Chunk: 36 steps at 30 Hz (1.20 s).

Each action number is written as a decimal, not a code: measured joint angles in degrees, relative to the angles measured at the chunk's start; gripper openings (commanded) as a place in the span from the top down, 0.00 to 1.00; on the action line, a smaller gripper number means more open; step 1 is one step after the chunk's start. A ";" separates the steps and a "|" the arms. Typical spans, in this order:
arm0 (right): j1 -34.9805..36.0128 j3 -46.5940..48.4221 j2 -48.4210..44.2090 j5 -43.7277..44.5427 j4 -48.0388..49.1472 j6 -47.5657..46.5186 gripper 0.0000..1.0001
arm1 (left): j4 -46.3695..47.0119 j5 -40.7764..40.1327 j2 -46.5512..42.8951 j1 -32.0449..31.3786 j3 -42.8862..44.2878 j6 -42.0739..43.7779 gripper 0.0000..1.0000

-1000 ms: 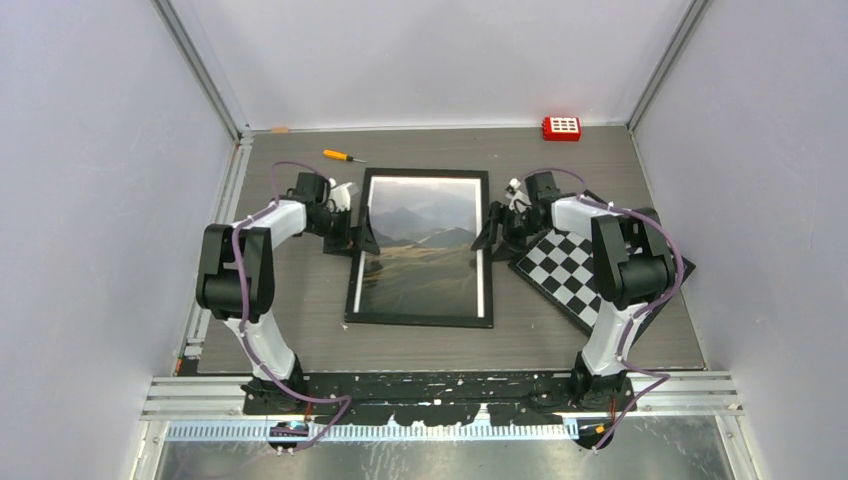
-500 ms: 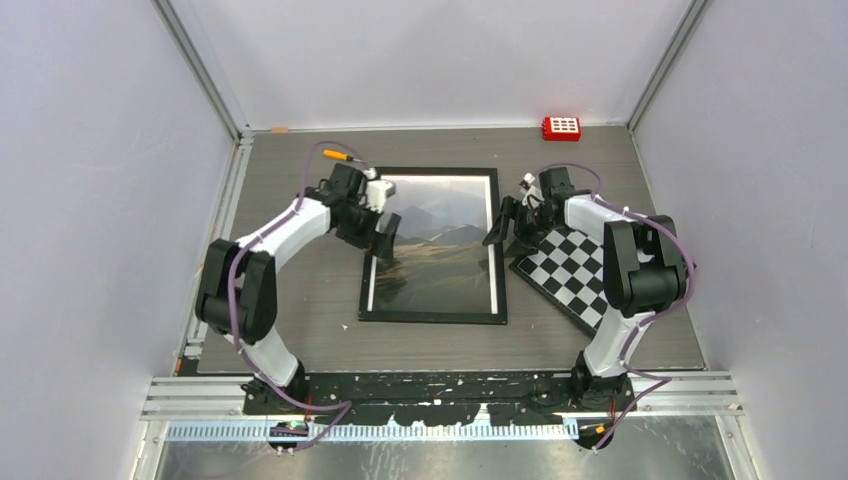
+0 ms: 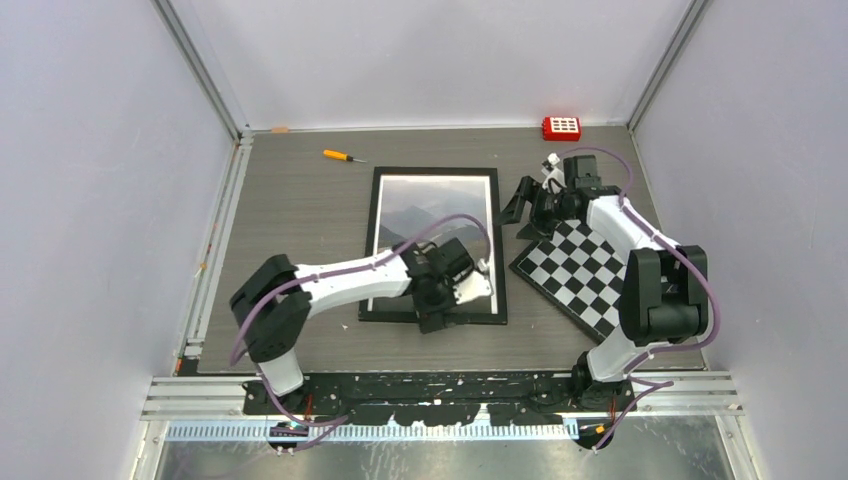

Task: Take the photo out of the frame

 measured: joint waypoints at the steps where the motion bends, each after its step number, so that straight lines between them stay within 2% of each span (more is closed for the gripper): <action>1: -0.63 -0.07 -0.28 -0.20 0.02 0.26 0.19 | -0.09 -1.11 1.20 -1.31 0.13 0.33 0.05; 7: -3.58 -2.82 -1.53 -1.62 0.24 0.92 0.19 | -0.17 -7.21 7.74 -7.87 3.82 1.81 0.14; 13: -4.81 -6.49 -1.53 -2.80 1.60 2.25 0.19 | 0.02 -9.84 13.31 -10.43 8.35 2.82 0.27; 15: -4.87 -7.63 -1.53 -3.17 2.16 2.60 0.19 | -0.20 -9.77 14.51 -10.45 9.01 2.75 0.37; 19: -4.87 -8.68 -1.36 -4.24 3.02 3.06 0.19 | -0.15 -10.27 15.30 -10.51 9.81 2.82 0.66; 26: -4.87 -9.90 -0.31 -6.32 3.50 3.74 0.19 | -2.16 -9.14 15.43 -10.51 11.23 2.69 0.97; 27: -4.87 -9.90 -0.22 -6.60 3.41 3.69 0.19 | -2.25 -8.96 15.43 -10.51 11.26 2.69 1.00; 36: -4.87 -9.86 0.42 -8.09 -0.35 1.70 0.19 | -3.45 -5.92 12.52 -9.05 11.32 2.25 1.00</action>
